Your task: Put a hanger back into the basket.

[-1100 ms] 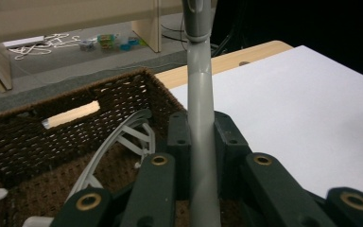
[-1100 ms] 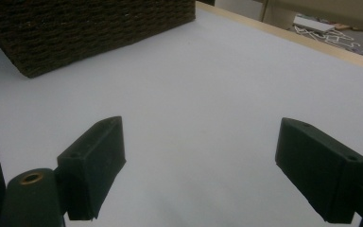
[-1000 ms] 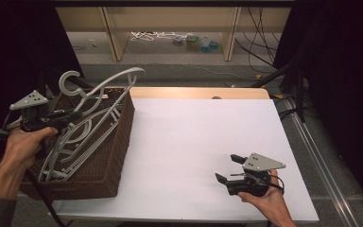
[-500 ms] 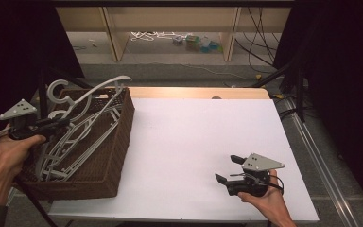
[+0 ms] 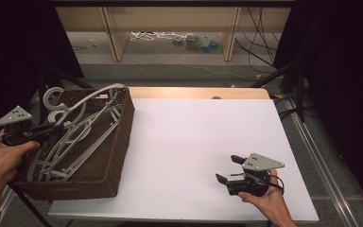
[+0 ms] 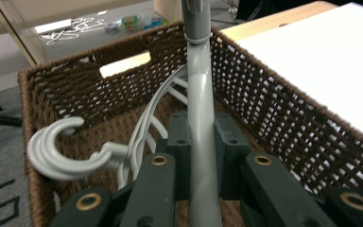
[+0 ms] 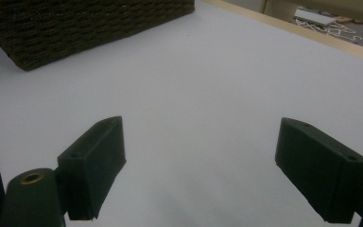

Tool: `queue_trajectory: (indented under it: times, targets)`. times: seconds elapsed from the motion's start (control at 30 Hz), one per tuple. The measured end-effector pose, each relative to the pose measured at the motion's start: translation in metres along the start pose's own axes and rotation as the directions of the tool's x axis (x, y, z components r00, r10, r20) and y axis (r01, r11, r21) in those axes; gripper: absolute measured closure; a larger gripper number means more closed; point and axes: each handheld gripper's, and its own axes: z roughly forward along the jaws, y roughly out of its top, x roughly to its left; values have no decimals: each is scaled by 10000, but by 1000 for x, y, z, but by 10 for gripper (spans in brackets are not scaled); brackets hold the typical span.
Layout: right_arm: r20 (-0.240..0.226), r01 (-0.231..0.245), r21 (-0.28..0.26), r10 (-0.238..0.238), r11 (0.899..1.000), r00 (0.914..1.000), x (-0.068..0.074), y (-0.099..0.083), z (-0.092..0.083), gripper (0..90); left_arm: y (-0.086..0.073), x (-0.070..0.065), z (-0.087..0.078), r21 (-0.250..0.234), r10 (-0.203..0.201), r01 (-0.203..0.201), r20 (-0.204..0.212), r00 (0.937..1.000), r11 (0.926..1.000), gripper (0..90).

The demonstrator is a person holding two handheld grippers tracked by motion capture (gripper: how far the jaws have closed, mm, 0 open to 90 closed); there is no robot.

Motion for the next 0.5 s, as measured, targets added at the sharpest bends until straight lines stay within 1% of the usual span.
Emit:
queue_trajectory:
  times: [0.07, 0.2, 0.3, 0.33, 0.37, 0.4, 0.43, 0.47, 0.5]
  targets:
    - [-5, -40, -37, 40, 10000, 10000, 0, 0, 0, 176, -2, 2, 0, 34, -57, 57, -42, 10000, 10000, 793]
    - [-3, -33, -9, 33, 10000, 10000, 0, 0, 0, 177, -5, 5, 3, 364, -21, 24, -84, 10000, 9993, 793]
    - [39, -6, -37, 6, 10000, 10000, -1, 0, 0, 177, -7, 7, 7, 899, 73, -52, -220, 9997, 9959, 793]
    - [39, -6, -37, 6, 10000, 10000, -1, 0, 0, 177, -8, 8, 7, 1082, 248, -224, -212, 9995, 9939, 793]
    - [30, -51, -24, 51, 10000, 10000, -1, 0, 0, 177, -10, 6, 9, 1065, 118, -98, -181, 9998, 9943, 793]
    - [30, -51, -24, 51, 10000, 10000, -1, 0, 0, 177, -10, 6, 11, 1079, 95, -84, -101, 9999, 9941, 793]
    - [41, -38, -20, 38, 10000, 10000, -1, 0, 0, 176, -10, 6, 13, 1399, 382, -385, 45, 9993, 9894, 792]
    - [41, -38, -20, 38, 10000, 10000, -1, 0, 0, 176, -10, 6, 13, 1399, 382, -385, 45, 9993, 9894, 791]
    - [15, -56, 36, 56, 10000, 10000, -1, 0, 0, 177, -10, 5, 16, 1583, 555, -573, 158, 9983, 9857, 791]
